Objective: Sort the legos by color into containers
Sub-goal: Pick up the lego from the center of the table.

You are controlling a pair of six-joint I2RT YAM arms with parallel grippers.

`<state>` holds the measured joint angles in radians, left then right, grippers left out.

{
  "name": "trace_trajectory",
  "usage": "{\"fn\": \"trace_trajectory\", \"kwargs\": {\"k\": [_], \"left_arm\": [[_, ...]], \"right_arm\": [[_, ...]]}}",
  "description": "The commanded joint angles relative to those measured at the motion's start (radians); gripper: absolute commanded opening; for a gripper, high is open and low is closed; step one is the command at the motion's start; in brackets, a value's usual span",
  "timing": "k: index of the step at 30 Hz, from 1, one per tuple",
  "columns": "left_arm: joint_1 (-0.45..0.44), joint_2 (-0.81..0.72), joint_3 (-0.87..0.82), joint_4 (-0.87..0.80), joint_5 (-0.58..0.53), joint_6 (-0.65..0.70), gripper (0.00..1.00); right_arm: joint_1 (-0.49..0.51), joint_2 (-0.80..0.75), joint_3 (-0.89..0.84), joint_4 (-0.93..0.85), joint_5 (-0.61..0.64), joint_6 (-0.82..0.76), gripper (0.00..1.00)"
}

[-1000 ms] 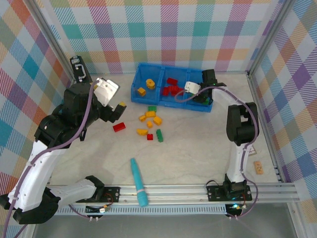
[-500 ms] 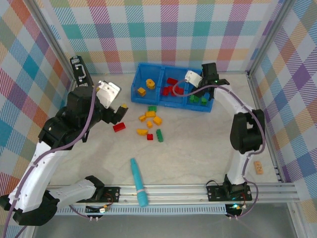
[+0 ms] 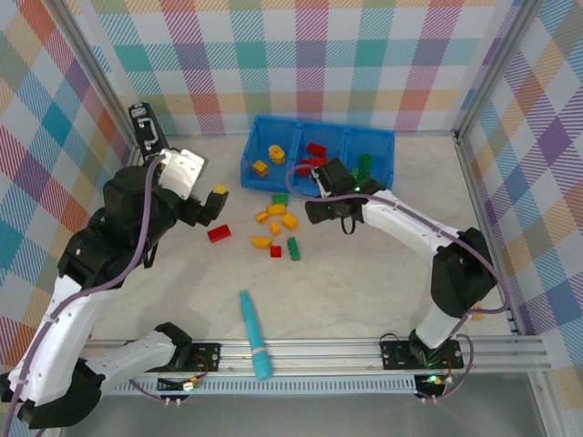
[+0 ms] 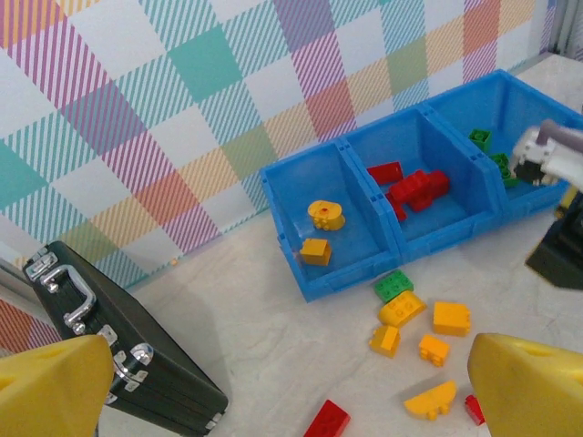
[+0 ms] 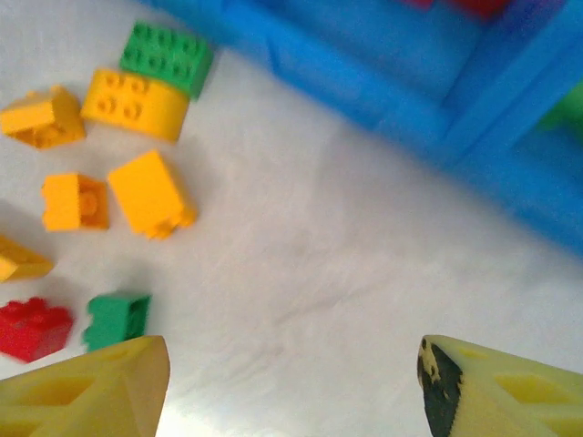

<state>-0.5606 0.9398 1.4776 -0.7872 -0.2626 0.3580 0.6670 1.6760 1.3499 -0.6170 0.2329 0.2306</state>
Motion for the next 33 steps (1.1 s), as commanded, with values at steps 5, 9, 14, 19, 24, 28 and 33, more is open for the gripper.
{"fn": "trace_trajectory", "kwargs": {"k": [5, 9, 14, 19, 24, 28, 33], "left_arm": [[0.009, -0.05, -0.034, 0.048, 0.045, -0.027, 1.0], [0.008, -0.078, -0.048, 0.052, 0.052, -0.031, 1.0], [0.008, -0.1, -0.054, 0.049, 0.062, -0.036, 1.0], [0.008, -0.117, -0.065, 0.054, 0.06, -0.033, 1.0], [0.008, -0.123, -0.071, 0.057, 0.062, -0.031, 1.0], [0.008, -0.129, -0.071, 0.055, 0.06, -0.027, 1.0], [0.008, -0.134, -0.067, 0.049, 0.058, -0.024, 1.0]], "right_arm": [[0.124, 0.112, -0.002, -0.069, -0.175, 0.371, 0.71], [0.165, 0.186, 0.012, -0.051, -0.223, 0.396, 0.7], [0.195, 0.257, 0.061, -0.066, -0.188, 0.376, 0.69], [0.209, 0.287, 0.1, -0.109, -0.121, 0.339, 0.69], [0.209, 0.312, 0.11, -0.121, -0.085, 0.302, 0.65], [0.209, 0.351, 0.137, -0.126, -0.084, 0.266, 0.63], [0.209, 0.387, 0.16, -0.141, -0.078, 0.223, 0.49]]}}
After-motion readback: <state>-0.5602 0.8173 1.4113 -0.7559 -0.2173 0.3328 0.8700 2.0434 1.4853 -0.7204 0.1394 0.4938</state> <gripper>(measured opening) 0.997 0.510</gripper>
